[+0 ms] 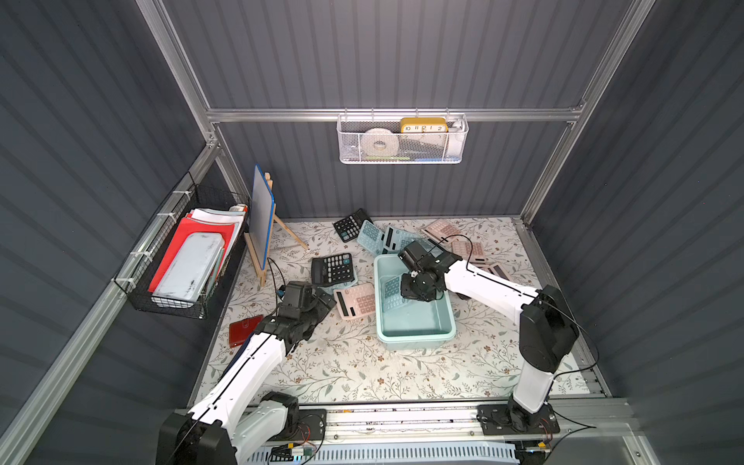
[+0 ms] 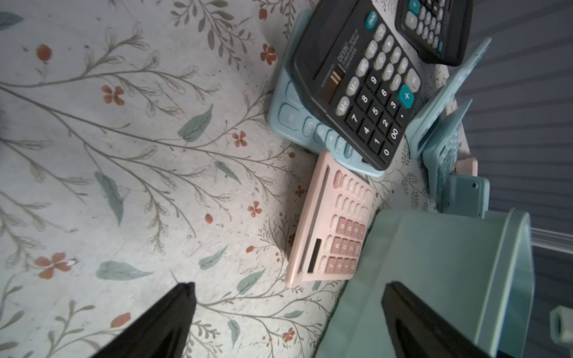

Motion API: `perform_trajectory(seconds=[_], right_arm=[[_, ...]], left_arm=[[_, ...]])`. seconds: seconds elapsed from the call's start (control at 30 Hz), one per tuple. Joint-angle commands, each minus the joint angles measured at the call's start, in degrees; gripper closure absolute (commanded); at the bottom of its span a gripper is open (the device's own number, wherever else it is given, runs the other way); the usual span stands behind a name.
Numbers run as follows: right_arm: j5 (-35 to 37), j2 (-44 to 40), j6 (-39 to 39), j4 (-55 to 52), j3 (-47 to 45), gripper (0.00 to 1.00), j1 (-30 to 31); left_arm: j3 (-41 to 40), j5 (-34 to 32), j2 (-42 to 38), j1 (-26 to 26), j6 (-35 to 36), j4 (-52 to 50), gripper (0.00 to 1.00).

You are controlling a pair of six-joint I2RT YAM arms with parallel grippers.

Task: Put the calculator in the storage box
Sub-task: Place the calculator in the storage box.

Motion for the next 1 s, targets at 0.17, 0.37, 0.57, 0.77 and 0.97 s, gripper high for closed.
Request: perform_trajectory(seconds=[0.17,0.37,0.57,0.77,0.97], right_arm=[[5.22,-2.10,1.12,-2.25,-2.67,1.00,0.31],[7.55,-3.54,1.43,-4.70,-4.64,0.87,0.32],[8.75,-6.53,0.56,-4.30,-5.85,0.75,0.33],[11.42,-4.55,0.29,-5.01,-3.68,0.74,0.25],[10.44,-2.97,0.60,-3.67,-2.85,0.74,0.25]], left_arm=[[1.01,4.40,-2.94,-1.19,3.75,1.53,0.01],[-0.30,5.20,-7.19,-1.37,4.54,-1.19,0.01],[-1.36,6.44,-8.64,-1.37,5.20,-1.08,0.01],[-2.61,10.20,-7.15,-1.37,4.46,1.86,0.01],[-2.75,12.03,-6.44,-1.37,5.15,2.14,0.01]])
